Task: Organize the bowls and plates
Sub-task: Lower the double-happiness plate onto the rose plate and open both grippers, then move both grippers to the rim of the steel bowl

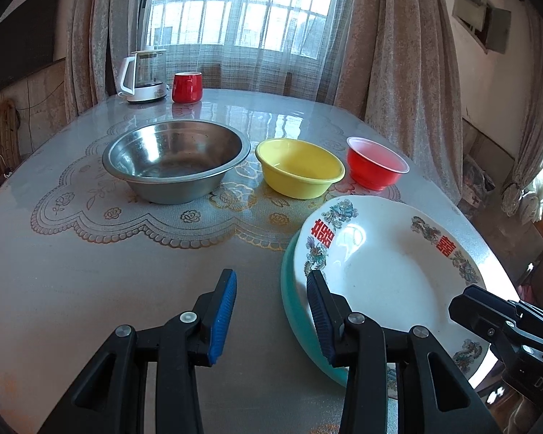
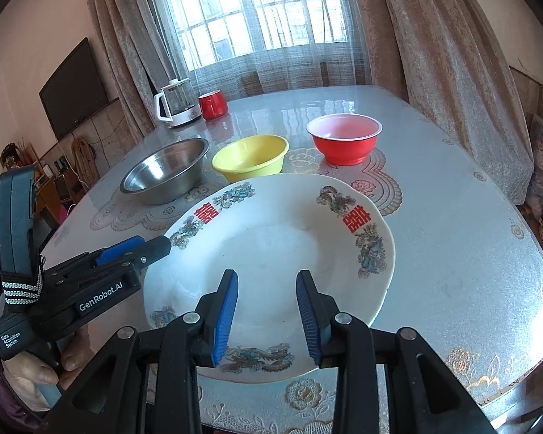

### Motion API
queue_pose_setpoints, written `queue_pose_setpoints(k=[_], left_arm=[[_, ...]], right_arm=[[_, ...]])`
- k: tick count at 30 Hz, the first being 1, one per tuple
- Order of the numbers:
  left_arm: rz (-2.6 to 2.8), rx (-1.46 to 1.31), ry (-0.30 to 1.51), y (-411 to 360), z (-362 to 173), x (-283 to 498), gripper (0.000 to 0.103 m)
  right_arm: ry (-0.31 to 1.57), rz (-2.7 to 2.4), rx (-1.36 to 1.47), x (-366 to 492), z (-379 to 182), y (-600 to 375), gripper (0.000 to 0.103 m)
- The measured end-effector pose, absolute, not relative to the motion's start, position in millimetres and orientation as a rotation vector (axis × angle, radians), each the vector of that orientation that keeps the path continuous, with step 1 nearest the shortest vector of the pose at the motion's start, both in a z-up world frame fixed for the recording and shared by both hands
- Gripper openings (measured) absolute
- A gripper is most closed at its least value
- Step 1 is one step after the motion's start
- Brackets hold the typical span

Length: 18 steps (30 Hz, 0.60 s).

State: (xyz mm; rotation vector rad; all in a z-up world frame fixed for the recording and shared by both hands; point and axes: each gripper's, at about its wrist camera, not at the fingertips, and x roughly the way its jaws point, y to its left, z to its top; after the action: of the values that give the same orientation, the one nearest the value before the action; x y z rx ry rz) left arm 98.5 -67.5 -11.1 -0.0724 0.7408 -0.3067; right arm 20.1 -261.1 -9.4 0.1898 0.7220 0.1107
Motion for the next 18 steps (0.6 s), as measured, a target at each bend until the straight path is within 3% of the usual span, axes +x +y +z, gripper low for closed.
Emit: queue_pose_setpoints(k=[18], left_arm=[[-0.107,-0.186,0.779,26.8,-26.9,108.8,0.042]], right_arm=[[0.76,0.204,0.221,57.5,-0.7,-229.7,0.034]])
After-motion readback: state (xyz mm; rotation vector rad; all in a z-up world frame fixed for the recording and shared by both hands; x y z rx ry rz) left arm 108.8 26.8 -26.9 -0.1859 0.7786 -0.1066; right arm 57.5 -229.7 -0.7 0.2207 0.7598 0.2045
